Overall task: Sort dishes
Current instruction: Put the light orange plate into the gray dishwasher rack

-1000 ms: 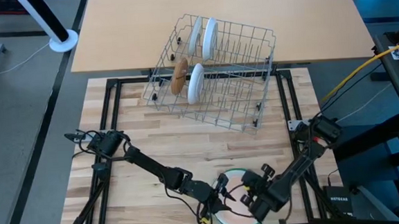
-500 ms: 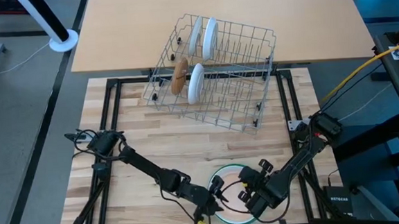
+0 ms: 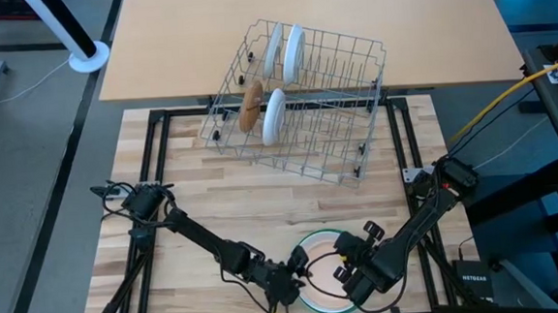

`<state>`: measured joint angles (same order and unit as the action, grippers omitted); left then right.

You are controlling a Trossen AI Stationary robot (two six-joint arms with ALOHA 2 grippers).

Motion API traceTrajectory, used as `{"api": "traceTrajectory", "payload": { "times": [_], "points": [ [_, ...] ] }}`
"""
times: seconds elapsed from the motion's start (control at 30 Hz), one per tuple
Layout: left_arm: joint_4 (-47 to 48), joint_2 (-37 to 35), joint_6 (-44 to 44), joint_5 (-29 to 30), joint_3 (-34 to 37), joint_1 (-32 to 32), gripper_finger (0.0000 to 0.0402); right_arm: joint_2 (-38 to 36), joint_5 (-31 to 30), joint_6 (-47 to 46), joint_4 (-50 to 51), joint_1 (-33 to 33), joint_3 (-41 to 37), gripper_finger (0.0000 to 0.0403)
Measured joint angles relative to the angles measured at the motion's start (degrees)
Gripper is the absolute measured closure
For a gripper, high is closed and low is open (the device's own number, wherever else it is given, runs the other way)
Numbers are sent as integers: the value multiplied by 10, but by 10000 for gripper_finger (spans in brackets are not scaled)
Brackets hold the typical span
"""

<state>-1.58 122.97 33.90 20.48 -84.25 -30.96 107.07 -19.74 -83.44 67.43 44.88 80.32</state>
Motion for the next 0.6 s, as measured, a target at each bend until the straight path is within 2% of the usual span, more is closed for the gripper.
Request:
{"api": "traceTrajectory", "payload": {
  "times": [0.43, 0.6],
  "points": [
    [45, 0, 92, 67, 0, -21, 235, 0, -2, 1, 55, -1, 45, 394],
    [45, -1, 113, 70, -1, -16, 235, -1, -1, 1, 50, -8, 45, 392]
  ]
}}
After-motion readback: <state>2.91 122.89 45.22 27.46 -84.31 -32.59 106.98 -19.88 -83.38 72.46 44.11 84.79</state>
